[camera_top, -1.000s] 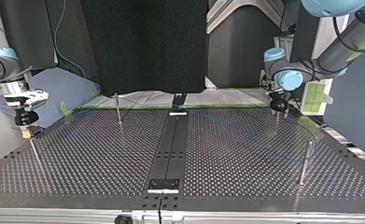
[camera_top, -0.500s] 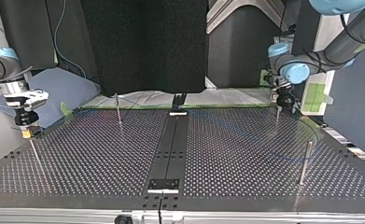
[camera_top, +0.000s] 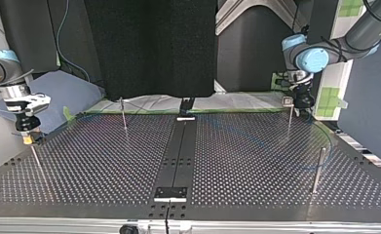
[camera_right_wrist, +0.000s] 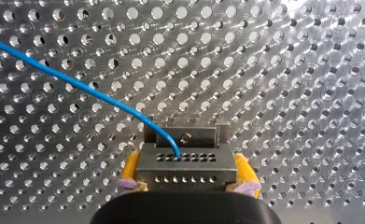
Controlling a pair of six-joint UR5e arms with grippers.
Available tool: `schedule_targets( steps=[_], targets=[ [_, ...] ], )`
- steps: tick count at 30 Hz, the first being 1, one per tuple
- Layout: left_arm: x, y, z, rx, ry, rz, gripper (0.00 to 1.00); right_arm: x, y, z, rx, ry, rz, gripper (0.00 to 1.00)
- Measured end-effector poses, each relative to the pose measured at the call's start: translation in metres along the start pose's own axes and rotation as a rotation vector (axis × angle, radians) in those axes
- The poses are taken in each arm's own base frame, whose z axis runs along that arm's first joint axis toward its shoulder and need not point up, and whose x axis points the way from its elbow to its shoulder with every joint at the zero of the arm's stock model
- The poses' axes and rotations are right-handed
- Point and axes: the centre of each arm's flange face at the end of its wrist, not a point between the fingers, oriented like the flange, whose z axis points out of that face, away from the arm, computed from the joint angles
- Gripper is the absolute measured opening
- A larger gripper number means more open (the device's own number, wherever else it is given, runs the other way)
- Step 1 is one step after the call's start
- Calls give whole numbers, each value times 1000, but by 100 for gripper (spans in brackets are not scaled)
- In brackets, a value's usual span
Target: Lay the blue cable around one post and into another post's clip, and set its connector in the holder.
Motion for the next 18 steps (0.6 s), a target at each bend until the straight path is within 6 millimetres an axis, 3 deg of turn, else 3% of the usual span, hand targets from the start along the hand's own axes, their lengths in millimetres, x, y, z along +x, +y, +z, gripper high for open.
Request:
schedule_targets(
  steps=[10,18],
  targets=[
    [-13,-16,-21,86,-40,-92,100,0,0,0,0,0,0,0],
    [-1,-20,-45,152,17,-156,100,0,0,0,0,0,0,0]
  ],
)
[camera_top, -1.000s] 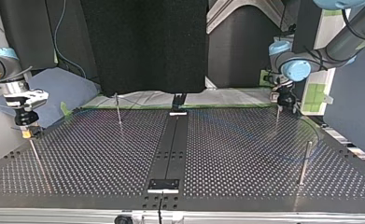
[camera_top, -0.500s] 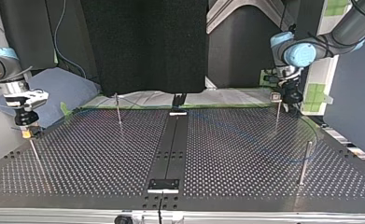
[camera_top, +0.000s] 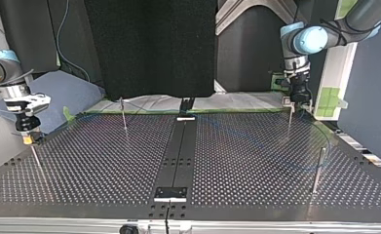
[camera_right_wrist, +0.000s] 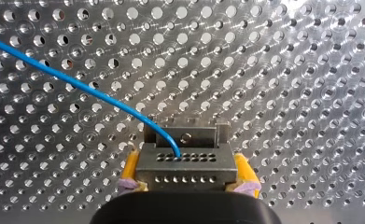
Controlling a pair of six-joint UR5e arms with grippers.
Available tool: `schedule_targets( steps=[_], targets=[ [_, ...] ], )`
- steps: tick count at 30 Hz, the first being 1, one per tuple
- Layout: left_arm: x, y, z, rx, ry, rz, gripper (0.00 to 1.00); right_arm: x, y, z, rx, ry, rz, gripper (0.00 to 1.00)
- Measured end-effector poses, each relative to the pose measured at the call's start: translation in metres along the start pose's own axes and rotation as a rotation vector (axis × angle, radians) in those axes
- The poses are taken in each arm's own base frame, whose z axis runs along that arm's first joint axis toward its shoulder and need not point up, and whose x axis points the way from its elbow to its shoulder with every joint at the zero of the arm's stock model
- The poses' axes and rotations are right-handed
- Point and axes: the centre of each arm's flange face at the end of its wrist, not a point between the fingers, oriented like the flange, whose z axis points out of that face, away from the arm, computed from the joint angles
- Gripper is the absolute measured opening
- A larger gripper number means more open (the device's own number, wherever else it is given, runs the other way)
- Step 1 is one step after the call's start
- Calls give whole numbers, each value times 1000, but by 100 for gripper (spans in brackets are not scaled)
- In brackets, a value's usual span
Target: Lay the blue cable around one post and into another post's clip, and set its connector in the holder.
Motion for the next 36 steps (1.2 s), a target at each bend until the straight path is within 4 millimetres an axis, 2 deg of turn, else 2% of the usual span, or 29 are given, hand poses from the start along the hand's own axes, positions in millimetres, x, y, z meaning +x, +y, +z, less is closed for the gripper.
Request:
schedule_targets(
  steps=[5,17,24,29,36],
  targets=[
    [6,-3,-14,22,28,-38,100,0,0,0,0,0,0,0],
    [-10,-27,-30,29,-16,-82,100,0,0,0,0,0,0,0],
    [-11,-34,-50,48,14,-54,100,0,0,0,0,0,0,0],
    [-3,-36,-69,82,61,-18,100,0,0,0,0,0,0,0],
    [15,-27,-102,66,167,40,100,0,0,0,0,0,0,0]
  ],
)
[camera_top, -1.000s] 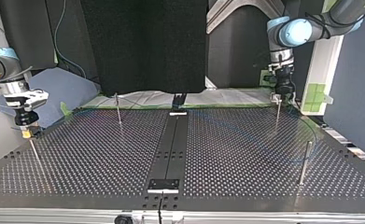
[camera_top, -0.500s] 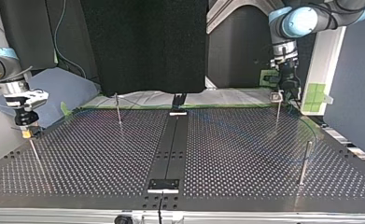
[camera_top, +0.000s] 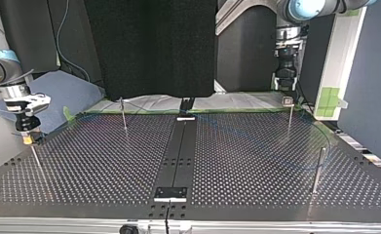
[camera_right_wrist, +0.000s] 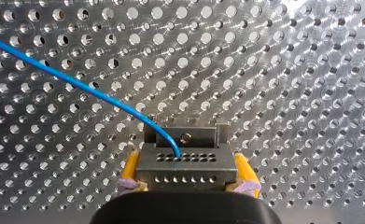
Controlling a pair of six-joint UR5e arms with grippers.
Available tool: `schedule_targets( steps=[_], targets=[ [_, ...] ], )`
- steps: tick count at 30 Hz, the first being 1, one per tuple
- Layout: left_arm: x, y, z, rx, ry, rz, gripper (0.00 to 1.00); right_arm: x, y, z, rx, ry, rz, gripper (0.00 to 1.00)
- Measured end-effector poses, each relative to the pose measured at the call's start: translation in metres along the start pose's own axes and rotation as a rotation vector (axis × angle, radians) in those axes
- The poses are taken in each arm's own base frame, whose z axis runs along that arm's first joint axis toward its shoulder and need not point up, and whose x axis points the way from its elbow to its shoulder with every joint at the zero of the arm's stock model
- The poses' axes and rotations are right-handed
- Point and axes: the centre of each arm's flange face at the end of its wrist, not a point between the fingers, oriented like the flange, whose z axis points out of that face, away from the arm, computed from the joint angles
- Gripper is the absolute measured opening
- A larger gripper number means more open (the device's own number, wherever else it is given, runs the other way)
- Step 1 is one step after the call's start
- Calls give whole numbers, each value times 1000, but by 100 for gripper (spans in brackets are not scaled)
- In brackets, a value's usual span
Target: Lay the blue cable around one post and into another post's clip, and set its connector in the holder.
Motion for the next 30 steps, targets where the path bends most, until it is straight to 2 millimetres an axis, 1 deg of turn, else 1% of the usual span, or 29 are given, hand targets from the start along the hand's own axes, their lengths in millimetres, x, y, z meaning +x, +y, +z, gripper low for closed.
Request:
schedule_targets(
  steps=[2,4,5,7,8,10,11,13,15,16,18,19,20,21,22,23,25,26,27,30],
  targets=[
    [8,2,-8,-10,35,12,100,0,0,0,0,0,0,0],
    [13,1,-11,-9,66,24,100,0,0,0,0,0,0,18],
    [15,-1,-11,-7,78,30,100,0,0,0,0,0,0,18],
    [18,-4,-10,-2,100,47,100,0,0,0,0,0,0,44],
    [19,-5,-9,0,107,54,100,0,0,0,0,0,0,44],
    [21,-9,-7,4,119,70,100,0,0,0,0,0,0,62],
    [21,-11,-5,5,124,78,100,0,0,0,0,0,0,62],
    [23,-14,-1,3,130,95,100,0,0,0,0,0,0,70],
    [25,-15,3,-5,135,111,100,0,0,0,0,0,0,70],
    [26,-16,5,-13,137,122,100,0,0,0,0,0,0,73],
    [29,-16,9,-25,140,138,100,0,0,0,0,0,0,73],
    [29,-17,12,-31,141,149,100,0,0,0,0,0,0,75],
    [30,-18,14,-34,140,157,100,0,0,0,0,0,0,75],
    [30,-20,16,-38,139,165,100,0,0,0,0,0,0,78],
    [30,-21,18,-41,137,175,100,0,0,0,0,0,0,85],
    [30,-23,20,-43,134,183,100,0,0,0,0,0,0,85],
    [30,-27,25,-50,128,203,100,0,0,0,0,0,0,95],
    [29,-29,27,-52,124,212,100,0,0,0,0,0,0,95],
    [29,-31,29,-55,120,222,100,0,0,0,0,0,0,100],
    [26,-33,33,-80,108,255,100,0,0,0,0,0,0,100]
  ],
)
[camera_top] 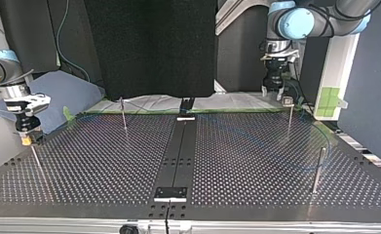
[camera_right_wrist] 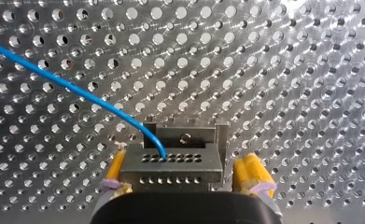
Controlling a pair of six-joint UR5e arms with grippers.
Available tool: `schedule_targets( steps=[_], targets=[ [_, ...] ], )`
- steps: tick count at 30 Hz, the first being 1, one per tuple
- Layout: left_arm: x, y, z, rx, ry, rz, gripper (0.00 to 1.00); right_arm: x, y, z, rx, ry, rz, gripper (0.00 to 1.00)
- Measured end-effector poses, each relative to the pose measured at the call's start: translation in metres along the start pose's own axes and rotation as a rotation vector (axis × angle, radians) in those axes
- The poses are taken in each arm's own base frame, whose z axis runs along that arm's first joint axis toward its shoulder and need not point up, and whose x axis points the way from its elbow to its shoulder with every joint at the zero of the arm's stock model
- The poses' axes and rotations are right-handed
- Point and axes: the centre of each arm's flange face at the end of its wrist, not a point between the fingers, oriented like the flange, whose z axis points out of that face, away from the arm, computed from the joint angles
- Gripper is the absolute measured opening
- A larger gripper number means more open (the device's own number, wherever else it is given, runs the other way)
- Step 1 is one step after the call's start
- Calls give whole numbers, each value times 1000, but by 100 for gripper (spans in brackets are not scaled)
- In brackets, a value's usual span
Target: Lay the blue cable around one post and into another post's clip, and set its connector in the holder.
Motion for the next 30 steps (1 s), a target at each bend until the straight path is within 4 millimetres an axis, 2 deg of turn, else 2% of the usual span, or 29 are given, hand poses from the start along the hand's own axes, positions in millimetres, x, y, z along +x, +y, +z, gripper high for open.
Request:
schedule_targets(
  steps=[5,12,23,30],
  targets=[
    [2,-1,3,-48,7,52,100,0,0,0,0,0,0,100],
    [19,-9,13,-91,49,126,100,0,0,0,0,0,0,100],
    [51,-22,25,-149,124,258,100,0,0,0,0,0,0,100],
    [78,-22,22,-162,149,338,100,0,0,0,0,0,0,100]
  ],
)
